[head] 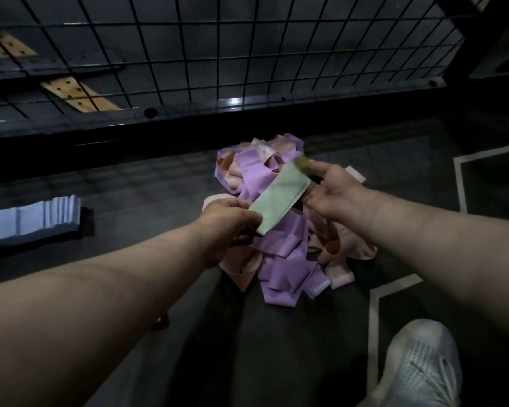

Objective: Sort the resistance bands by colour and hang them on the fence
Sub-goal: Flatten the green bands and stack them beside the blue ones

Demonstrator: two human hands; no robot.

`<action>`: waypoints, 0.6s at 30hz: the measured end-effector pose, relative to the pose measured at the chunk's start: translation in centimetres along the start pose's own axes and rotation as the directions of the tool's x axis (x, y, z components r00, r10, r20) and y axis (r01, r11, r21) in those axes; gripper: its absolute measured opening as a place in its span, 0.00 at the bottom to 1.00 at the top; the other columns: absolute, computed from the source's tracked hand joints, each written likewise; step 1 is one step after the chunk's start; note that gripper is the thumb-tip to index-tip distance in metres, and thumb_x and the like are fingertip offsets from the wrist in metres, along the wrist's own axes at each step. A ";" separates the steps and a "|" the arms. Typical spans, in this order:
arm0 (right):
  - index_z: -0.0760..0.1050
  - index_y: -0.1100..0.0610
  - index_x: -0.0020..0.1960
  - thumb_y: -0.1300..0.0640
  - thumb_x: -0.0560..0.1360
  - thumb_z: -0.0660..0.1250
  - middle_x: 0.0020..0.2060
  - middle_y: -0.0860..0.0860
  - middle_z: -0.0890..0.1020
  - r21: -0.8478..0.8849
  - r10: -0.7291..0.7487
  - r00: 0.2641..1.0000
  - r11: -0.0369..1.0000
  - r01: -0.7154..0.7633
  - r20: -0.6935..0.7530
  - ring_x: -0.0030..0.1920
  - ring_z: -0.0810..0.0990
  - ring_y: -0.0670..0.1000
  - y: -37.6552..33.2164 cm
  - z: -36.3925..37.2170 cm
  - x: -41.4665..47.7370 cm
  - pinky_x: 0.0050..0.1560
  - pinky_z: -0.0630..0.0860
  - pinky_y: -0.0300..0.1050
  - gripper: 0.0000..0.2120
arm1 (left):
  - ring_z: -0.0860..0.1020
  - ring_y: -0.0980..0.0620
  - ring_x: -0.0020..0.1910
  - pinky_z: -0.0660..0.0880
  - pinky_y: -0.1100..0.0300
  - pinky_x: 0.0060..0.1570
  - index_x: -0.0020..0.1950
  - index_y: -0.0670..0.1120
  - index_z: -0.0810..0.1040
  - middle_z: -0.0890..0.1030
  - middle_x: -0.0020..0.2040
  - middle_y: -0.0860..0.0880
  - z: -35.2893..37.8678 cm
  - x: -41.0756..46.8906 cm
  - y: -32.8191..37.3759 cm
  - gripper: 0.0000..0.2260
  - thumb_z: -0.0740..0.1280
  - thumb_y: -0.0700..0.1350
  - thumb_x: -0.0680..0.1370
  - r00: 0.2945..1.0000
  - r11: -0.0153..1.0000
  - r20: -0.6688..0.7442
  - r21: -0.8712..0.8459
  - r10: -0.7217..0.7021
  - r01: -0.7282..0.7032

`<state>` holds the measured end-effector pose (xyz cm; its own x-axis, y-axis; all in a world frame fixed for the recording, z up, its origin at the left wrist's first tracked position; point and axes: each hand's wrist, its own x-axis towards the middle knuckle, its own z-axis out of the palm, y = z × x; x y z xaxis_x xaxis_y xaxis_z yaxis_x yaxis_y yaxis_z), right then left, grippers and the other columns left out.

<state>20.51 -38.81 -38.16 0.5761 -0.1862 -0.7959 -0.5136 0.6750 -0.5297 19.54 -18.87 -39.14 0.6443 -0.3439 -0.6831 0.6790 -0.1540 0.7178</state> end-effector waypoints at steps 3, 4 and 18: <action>0.78 0.61 0.47 0.55 0.80 0.63 0.43 0.55 0.82 0.080 -0.050 0.996 0.995 0.056 -0.070 0.42 0.81 0.52 -1.5 -1.0 0.8 0.40 0.78 0.40 0.10 | 0.75 0.54 0.27 0.72 0.65 0.26 0.39 0.44 0.79 0.78 0.36 0.45 -0.9 -0.1 -0.6 0.10 0.66 0.29 0.73 0.995 0.990 -0.059 0.117 0.081 -0.074; 0.78 0.60 0.46 0.56 0.80 0.63 0.42 0.53 0.81 0.059 -0.065 0.994 0.996 0.070 -0.085 0.40 0.80 0.50 -1.7 -1.2 1.1 0.37 0.75 0.38 0.09 | 0.76 0.54 0.26 0.72 0.65 0.26 0.39 0.44 0.79 0.78 0.35 0.46 -1.2 -0.2 -0.6 0.11 0.65 0.29 0.73 0.993 0.986 -0.070 0.139 0.099 -0.089; 0.75 0.53 0.48 0.56 0.81 0.62 0.40 0.54 0.79 -0.590 -0.202 0.934 0.807 -0.012 -0.296 0.32 0.74 0.49 0.2 -3.5 3.4 0.28 0.67 0.39 0.05 | 0.78 0.43 0.34 0.77 0.54 0.34 0.48 0.43 0.75 0.78 0.42 0.39 -3.6 0.9 -2.1 0.11 0.64 0.29 0.72 0.961 0.990 -0.275 0.140 0.036 0.003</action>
<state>20.12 -41.78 -42.00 0.4536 -0.5212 -0.7229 -0.7970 0.1257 -0.5907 19.96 -15.52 -41.67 0.7401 -0.0809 -0.6676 0.6252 -0.2829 0.7274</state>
